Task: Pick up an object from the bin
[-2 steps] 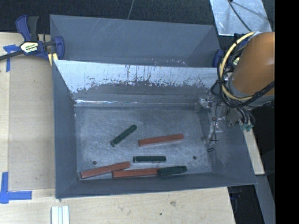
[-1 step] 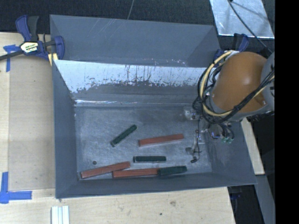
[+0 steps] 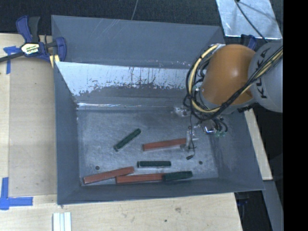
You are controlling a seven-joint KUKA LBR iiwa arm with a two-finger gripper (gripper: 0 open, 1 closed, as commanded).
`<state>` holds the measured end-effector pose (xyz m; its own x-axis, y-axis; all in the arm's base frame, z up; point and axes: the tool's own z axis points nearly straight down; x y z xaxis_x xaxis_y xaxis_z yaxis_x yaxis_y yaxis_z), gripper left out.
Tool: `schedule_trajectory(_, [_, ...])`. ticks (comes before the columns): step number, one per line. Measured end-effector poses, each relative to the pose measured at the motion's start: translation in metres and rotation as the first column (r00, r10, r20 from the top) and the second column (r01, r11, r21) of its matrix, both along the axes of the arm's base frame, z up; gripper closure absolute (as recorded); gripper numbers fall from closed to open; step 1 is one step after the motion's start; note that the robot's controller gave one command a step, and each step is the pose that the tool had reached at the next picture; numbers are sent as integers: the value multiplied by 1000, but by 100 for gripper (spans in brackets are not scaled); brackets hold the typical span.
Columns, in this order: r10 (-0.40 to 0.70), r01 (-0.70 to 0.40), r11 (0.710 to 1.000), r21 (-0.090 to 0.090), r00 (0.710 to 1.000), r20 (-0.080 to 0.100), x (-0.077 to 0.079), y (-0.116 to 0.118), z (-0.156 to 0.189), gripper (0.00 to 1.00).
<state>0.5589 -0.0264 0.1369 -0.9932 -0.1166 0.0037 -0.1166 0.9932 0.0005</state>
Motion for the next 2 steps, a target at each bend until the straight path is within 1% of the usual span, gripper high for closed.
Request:
schedule_trajectory(1, [2,-2,1000,1,1000,7,1,20,-66,100])
schedule_trajectory(2, [2,-2,1000,1,1000,7,1,20,-66,100])
